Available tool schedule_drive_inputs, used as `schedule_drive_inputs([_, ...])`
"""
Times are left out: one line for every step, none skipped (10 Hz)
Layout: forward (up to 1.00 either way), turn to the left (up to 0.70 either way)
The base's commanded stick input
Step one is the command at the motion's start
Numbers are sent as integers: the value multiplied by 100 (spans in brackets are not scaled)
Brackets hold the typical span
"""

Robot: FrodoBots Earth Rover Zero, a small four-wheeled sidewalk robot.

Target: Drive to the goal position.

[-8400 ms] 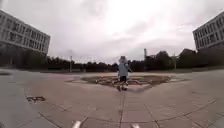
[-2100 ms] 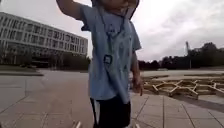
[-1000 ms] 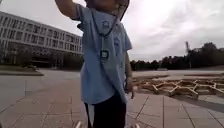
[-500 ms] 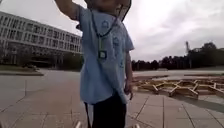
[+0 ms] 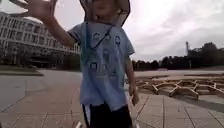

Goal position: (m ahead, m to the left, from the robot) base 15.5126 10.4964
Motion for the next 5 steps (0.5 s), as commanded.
schedule_drive_inputs([6,0])
schedule_drive_inputs([6,0])
schedule_drive_inputs([6,0])
schedule_drive_inputs([6,0])
schedule_drive_inputs([6,0])
